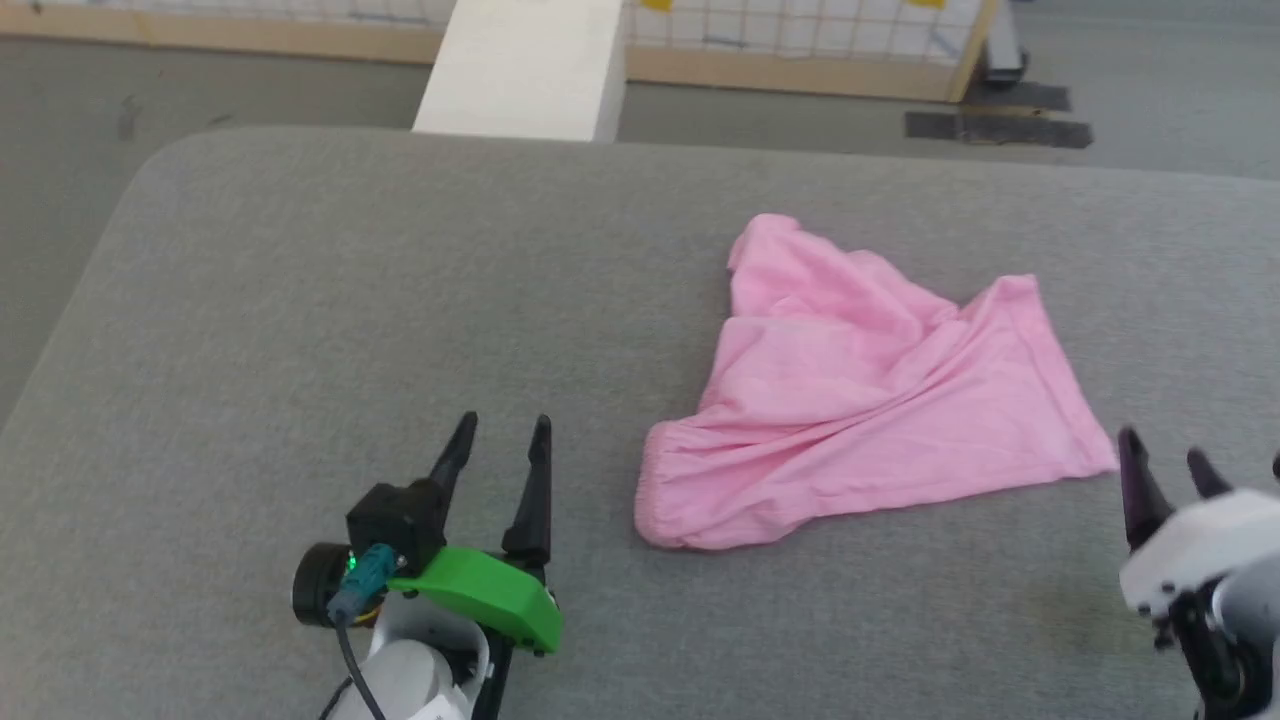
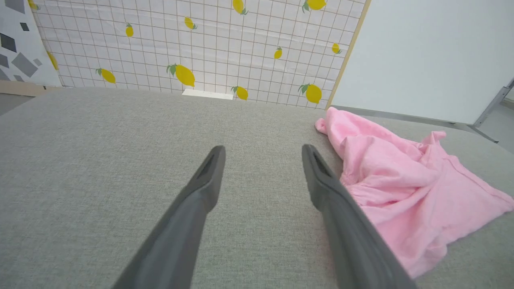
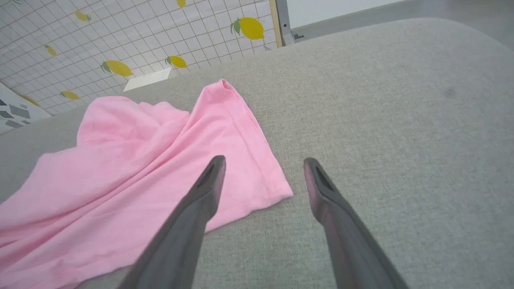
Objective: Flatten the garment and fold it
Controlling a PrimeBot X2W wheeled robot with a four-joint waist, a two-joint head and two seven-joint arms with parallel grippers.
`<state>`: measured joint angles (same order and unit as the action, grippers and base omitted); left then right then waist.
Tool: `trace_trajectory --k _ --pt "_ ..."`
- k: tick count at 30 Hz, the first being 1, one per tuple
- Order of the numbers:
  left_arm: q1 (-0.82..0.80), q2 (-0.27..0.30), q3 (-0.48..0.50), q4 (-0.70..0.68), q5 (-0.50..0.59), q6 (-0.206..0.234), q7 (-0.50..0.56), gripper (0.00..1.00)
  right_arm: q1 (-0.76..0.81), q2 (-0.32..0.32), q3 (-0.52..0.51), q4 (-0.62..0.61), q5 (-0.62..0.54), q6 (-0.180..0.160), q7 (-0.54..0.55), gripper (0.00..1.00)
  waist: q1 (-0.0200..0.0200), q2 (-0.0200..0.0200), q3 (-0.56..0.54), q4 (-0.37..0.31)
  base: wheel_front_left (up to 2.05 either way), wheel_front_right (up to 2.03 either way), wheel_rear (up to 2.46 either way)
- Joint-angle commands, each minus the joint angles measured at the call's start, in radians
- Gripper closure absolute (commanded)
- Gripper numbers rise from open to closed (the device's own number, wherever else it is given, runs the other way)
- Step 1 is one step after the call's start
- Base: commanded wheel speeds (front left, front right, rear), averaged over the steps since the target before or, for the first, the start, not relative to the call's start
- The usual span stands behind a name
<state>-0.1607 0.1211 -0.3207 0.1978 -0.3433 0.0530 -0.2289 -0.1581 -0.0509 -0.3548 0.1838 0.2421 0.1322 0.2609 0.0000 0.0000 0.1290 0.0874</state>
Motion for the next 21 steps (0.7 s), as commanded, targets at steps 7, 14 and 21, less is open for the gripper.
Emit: trace_trajectory --k 7,14,21 --pt "-0.001 -0.009 -0.063 -0.043 -0.062 -0.009 0.283 0.00 0.063 0.000 -0.002 -0.013 0.041 -0.002 -0.011 0.00 0.0000 0.0000 -0.048 -0.067 0.00 0.00 0.00" --pt "-0.044 0.007 -0.109 -0.023 -0.106 0.040 0.670 0.00 0.041 0.001 0.016 -0.016 0.044 -0.002 -0.012 0.00 0.0000 0.0000 -0.018 -0.094 0.00 0.00 0.00" --pt "-0.092 -0.007 -0.110 0.064 -0.133 0.033 0.702 0.00 0.028 0.001 0.033 0.007 0.055 -0.002 -0.032 0.00 0.0000 0.0000 0.011 -0.122 0.00 0.00 0.00"
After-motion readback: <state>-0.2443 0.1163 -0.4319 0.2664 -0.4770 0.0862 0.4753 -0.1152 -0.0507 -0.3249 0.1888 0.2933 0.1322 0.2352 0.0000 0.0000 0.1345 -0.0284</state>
